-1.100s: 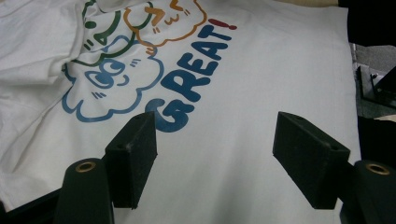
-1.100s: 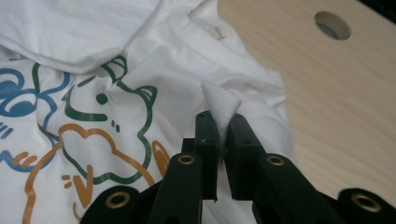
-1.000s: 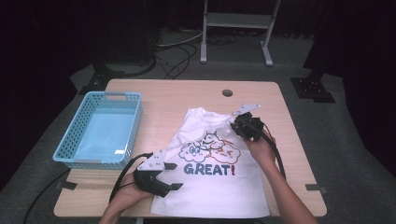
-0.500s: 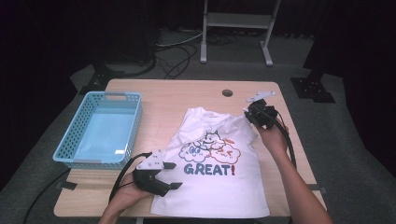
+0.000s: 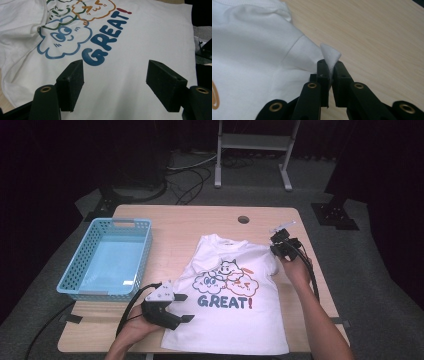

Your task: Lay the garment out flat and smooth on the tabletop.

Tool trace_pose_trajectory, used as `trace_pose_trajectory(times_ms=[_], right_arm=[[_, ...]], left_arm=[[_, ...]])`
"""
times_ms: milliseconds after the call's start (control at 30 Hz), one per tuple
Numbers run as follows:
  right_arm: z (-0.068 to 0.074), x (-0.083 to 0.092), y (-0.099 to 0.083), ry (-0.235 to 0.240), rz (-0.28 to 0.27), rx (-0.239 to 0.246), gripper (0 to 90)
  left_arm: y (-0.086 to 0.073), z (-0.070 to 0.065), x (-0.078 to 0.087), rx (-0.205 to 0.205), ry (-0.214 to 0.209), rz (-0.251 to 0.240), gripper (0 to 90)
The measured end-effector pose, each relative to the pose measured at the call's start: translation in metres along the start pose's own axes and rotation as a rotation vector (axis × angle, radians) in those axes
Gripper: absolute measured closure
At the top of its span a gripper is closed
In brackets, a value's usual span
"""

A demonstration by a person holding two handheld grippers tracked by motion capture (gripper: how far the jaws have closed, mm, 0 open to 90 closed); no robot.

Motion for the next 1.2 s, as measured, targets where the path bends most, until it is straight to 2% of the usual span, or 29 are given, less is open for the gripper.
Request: trace_pose_trajectory(times_ms=[200,333,367,500,600,700,833,867,933,1000,1100,1200], right_arm=[[-0.004,-0.012,-0.008,-0.003,0.061,-0.011,83.7],[-0.007,-0.013,-0.010,-0.008,0.081,-0.024,77.8],[-0.008,-0.010,-0.009,-0.011,0.067,-0.030,74.0],[-0.008,0.013,-0.001,-0.012,-0.025,-0.053,69.2],[-0.004,0.024,0.004,-0.002,-0.077,-0.052,65.7],[0.006,0.031,0.007,0.011,-0.100,-0.029,63.3],[0.026,0.035,0.013,0.034,-0.120,0.035,62.0],[0.031,0.035,0.014,0.052,-0.116,0.052,62.3],[0.041,0.028,0.013,0.071,-0.076,0.098,63.6],[0.045,0.017,0.008,0.097,-0.016,0.120,64.7],[0.043,0.000,-0.002,0.162,0.060,0.074,64.0],[0.039,-0.008,-0.009,0.157,0.070,0.061,64.0]], left_arm=[[-0.001,0.001,0.000,0.003,0.000,0.001,29.9],[0.000,0.000,0.000,0.002,0.001,-0.003,29.9],[0.000,0.000,0.000,-0.001,0.000,-0.004,29.9],[0.001,-0.002,-0.001,-0.003,-0.003,-0.004,29.9],[0.002,-0.003,-0.001,-0.012,-0.003,0.000,29.9],[0.003,-0.003,0.000,-0.012,-0.001,-0.002,29.8],[0.003,-0.003,0.000,-0.012,0.000,-0.004,29.9],[0.003,-0.003,0.000,-0.013,0.000,-0.004,29.9],[0.003,-0.003,0.000,-0.015,0.000,-0.002,29.8],[0.003,-0.004,0.001,-0.018,0.000,-0.004,29.9],[0.004,-0.003,0.002,-0.018,0.002,-0.008,29.8],[0.004,-0.003,0.003,-0.015,0.001,-0.013,29.8]])
Point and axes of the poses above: each handheld gripper's, and its own axes: x roughly backward along the jaws, y roughly out of its top, z roughly to its left, the point moved 8 cm from there along -x, roughly forward along the jaws, and after that the axes turned 11 degrees about z, right-handed, at the moved point
